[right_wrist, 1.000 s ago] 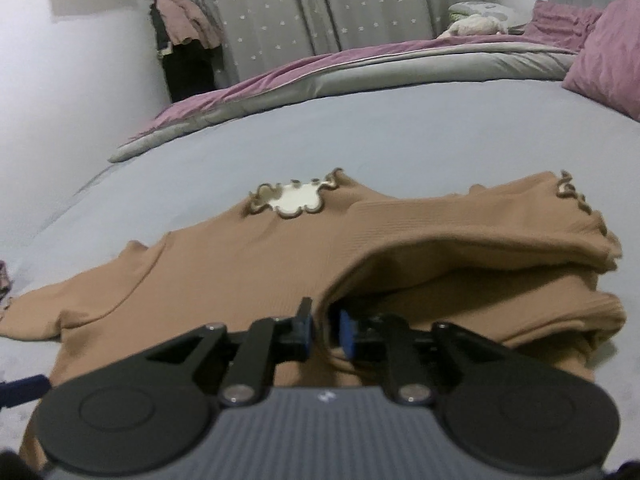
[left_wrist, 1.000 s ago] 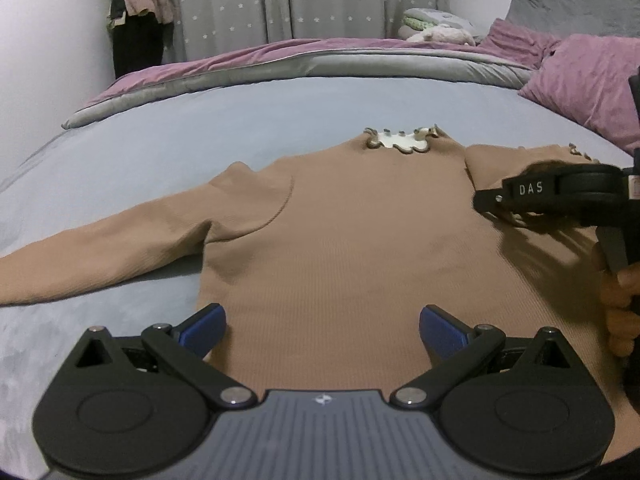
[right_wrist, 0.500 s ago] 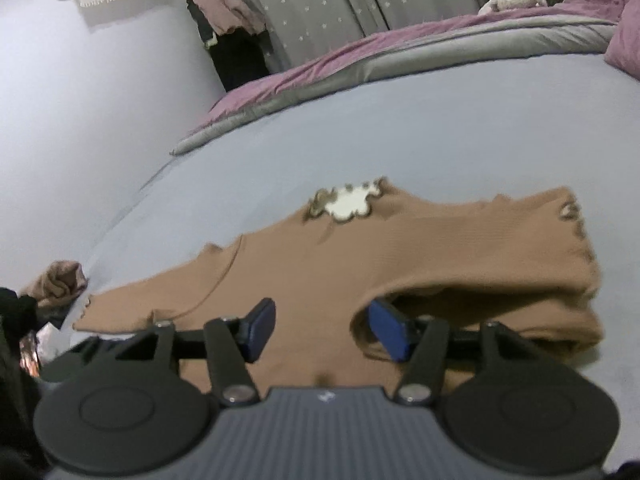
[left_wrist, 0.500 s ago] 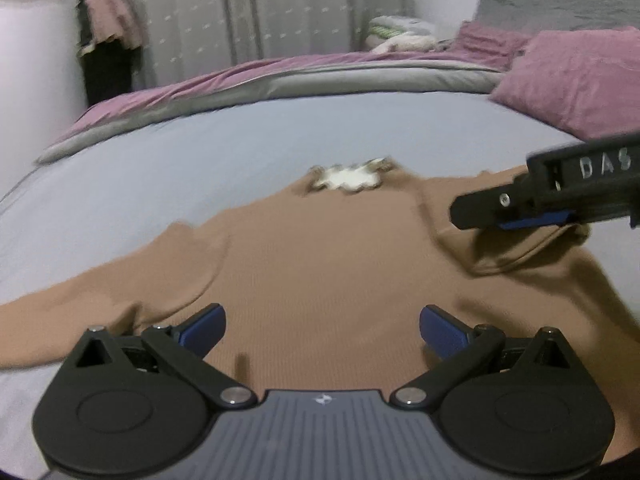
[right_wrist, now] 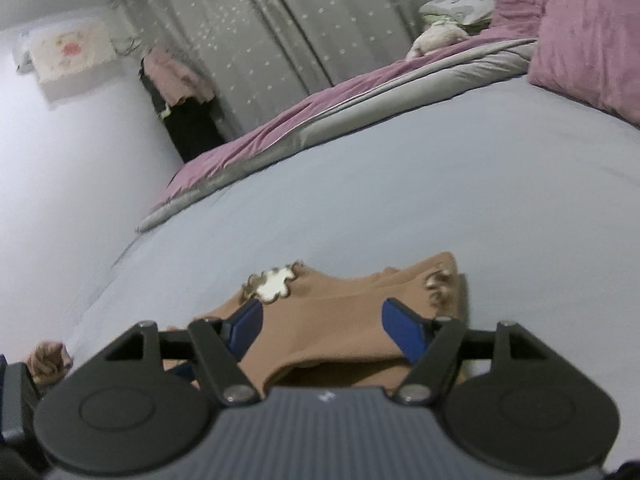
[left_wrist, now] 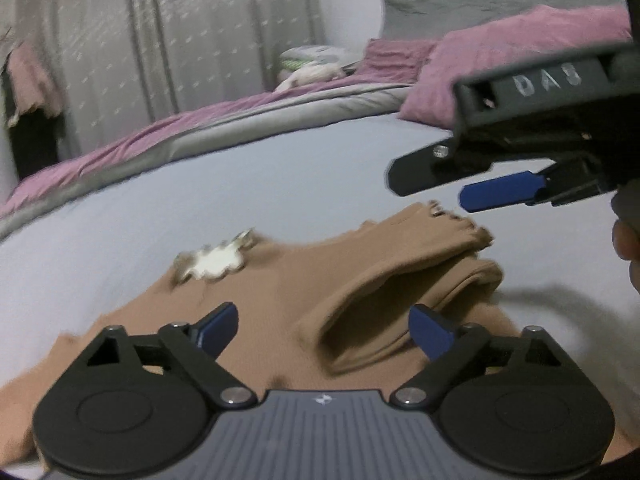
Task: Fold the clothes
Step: 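Move the left gripper to the other ruffled sleeve cuff and grasp it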
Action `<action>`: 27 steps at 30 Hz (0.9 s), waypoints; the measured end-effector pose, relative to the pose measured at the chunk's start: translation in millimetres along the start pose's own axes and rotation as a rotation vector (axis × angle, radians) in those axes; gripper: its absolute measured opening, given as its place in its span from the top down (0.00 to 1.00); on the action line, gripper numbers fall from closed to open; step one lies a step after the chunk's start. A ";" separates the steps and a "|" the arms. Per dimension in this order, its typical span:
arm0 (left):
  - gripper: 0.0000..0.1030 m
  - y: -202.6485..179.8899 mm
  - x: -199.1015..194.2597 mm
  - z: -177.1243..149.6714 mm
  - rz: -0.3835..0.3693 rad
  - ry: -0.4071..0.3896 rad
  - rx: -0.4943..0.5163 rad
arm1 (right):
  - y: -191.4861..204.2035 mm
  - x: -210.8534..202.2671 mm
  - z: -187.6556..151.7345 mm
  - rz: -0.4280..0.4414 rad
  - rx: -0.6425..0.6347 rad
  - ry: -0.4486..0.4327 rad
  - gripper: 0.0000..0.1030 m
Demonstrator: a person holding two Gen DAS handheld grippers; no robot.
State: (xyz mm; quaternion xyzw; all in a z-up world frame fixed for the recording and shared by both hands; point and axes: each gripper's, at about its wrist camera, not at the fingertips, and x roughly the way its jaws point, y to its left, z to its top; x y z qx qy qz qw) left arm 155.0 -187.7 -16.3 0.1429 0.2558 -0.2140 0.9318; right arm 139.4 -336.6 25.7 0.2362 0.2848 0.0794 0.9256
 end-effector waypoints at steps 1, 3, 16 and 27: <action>0.15 -5.9 3.2 3.0 -0.001 -0.005 0.022 | -3.7 -1.9 1.2 -0.001 0.007 -0.007 0.32; 0.19 -13.4 9.1 7.8 -0.005 -0.009 0.050 | -9.1 -2.7 2.9 -0.004 0.019 -0.017 0.32; 0.92 -10.3 34.6 17.4 -0.016 0.060 -0.075 | -17.8 11.8 1.2 -0.038 0.043 -0.029 0.30; 0.95 62.5 -8.2 -6.4 0.040 -0.052 -0.395 | 3.6 27.6 -12.7 -0.004 0.000 -0.028 0.29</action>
